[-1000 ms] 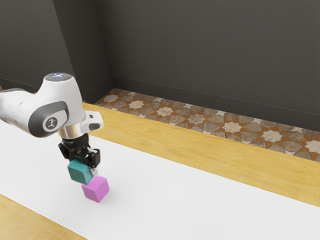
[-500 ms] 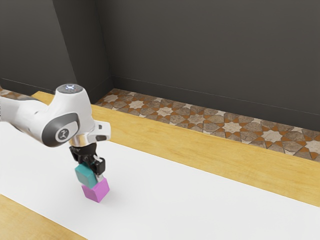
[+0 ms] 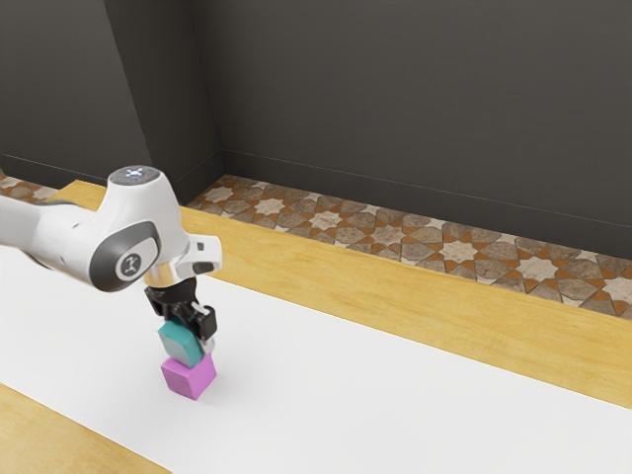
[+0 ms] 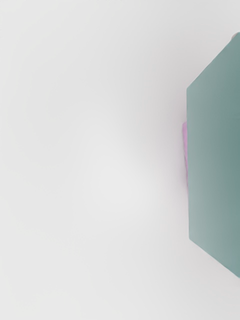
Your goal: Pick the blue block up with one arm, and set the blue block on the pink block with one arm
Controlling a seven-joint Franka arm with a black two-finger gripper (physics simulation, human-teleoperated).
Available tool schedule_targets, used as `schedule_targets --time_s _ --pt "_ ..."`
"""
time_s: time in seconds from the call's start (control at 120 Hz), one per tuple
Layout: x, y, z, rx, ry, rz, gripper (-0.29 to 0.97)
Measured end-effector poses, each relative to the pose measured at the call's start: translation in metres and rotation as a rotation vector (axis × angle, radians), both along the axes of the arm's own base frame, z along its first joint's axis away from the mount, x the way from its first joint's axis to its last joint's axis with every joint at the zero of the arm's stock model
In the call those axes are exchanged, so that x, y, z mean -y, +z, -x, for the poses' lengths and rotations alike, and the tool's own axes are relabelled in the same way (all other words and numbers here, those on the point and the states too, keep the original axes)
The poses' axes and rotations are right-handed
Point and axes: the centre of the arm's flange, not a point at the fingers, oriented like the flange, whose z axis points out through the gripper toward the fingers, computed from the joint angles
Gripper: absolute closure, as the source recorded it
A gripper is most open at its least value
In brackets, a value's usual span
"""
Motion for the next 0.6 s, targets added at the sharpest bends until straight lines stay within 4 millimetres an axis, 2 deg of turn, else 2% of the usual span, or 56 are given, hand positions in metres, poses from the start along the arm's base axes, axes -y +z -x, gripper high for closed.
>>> schedule_targets --time_s 0.192,0.6 --pt "-0.009 0.008 0.003 0.017 0.026 0.014 0.33" --pt "-0.009 0.001 0.014 -0.012 0.037 0.02 0.33"
